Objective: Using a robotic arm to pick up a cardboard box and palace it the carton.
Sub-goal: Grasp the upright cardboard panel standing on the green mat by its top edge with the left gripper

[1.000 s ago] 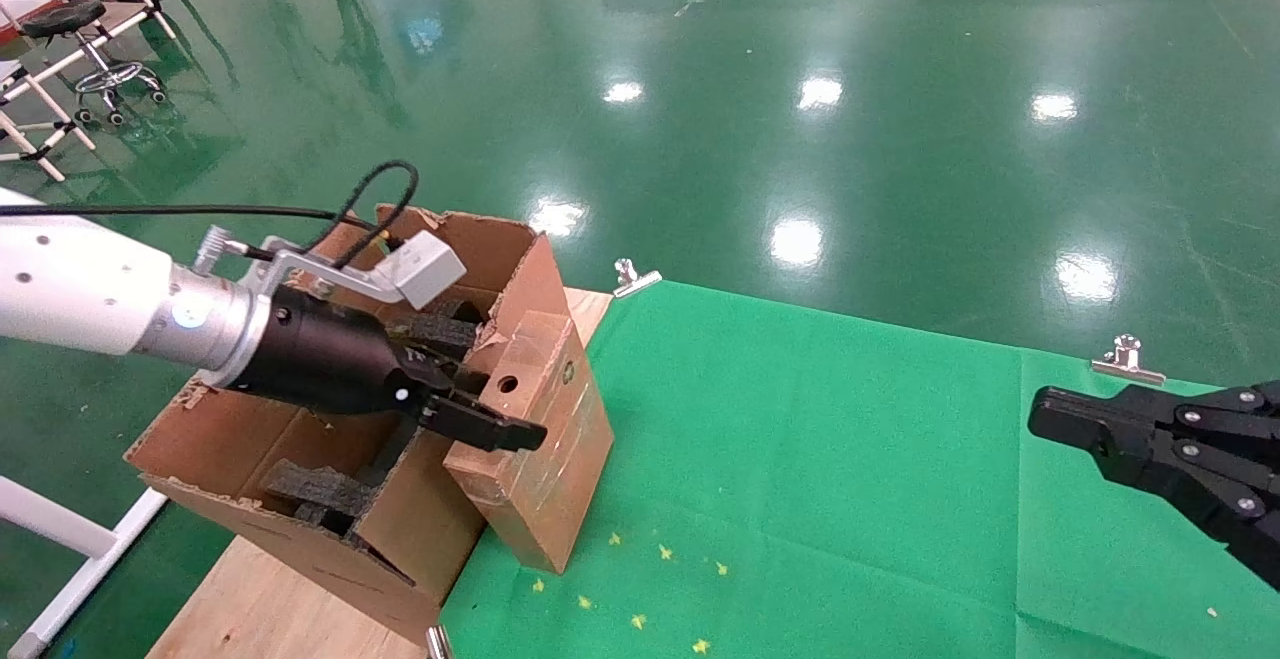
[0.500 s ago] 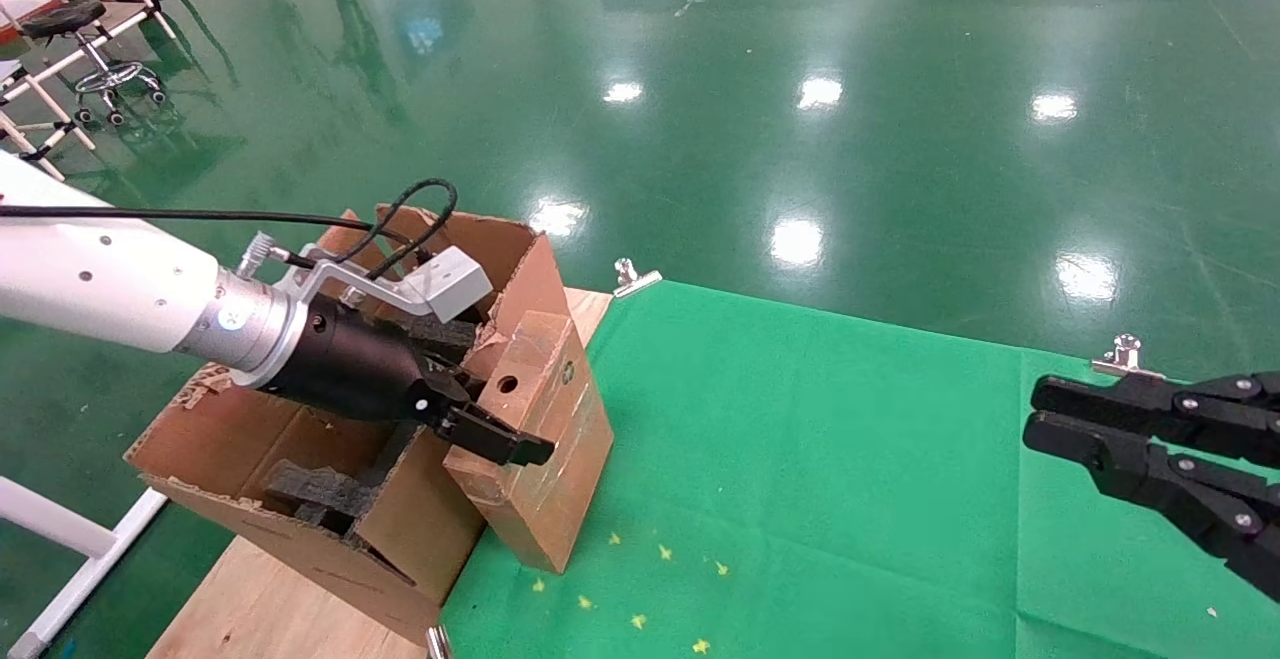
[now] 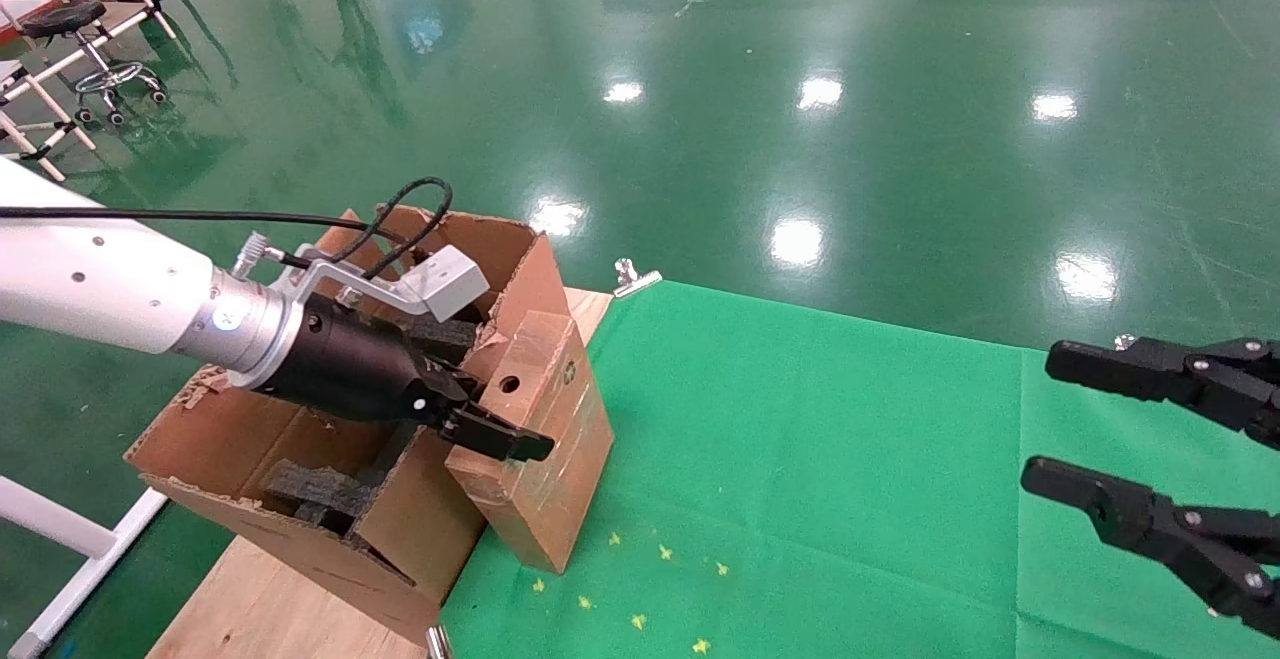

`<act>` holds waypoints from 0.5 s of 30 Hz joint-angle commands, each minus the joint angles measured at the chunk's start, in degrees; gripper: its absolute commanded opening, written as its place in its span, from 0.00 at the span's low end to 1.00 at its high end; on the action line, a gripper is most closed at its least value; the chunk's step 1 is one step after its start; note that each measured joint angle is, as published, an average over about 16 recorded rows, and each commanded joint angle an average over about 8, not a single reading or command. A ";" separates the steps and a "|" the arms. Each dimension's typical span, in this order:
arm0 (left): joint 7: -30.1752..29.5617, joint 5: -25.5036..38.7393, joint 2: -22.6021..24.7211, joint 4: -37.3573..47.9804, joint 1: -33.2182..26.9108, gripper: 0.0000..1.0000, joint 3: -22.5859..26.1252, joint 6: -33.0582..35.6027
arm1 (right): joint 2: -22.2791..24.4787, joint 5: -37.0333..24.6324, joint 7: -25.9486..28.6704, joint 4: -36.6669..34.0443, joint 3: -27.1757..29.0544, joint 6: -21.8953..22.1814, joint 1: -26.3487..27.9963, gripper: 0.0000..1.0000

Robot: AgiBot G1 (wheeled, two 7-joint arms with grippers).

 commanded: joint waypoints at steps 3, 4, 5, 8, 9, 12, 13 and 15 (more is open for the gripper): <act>-0.01 -0.11 -0.07 0.01 0.07 0.00 -0.07 -0.03 | 0.00 0.00 0.00 0.00 0.00 0.00 0.00 1.00; -0.02 -0.13 -0.08 0.01 0.08 0.00 -0.09 -0.04 | 0.00 0.00 0.00 0.00 0.00 0.00 0.00 1.00; -0.02 -0.15 -0.09 0.01 0.09 0.00 -0.10 -0.05 | 0.00 0.00 0.00 0.00 0.00 0.00 0.00 1.00; -0.03 -0.20 -0.11 0.02 0.12 0.00 -0.12 -0.07 | 0.00 0.00 0.00 0.00 0.00 0.00 0.00 1.00; -0.04 -0.21 -0.12 0.02 0.12 0.00 -0.13 -0.08 | 0.00 0.00 0.00 0.00 0.00 0.00 0.00 1.00; -0.04 -0.25 -0.14 0.03 0.14 0.00 -0.14 -0.09 | 0.00 0.01 0.00 0.00 0.00 0.00 0.00 1.00; -0.04 -0.25 -0.14 0.03 0.15 0.00 -0.14 -0.09 | 0.00 0.01 0.00 0.00 0.00 0.00 0.00 1.00; -0.05 -0.25 -0.14 0.03 0.15 0.00 -0.14 -0.09 | 0.00 0.00 0.00 0.00 0.00 0.00 0.00 1.00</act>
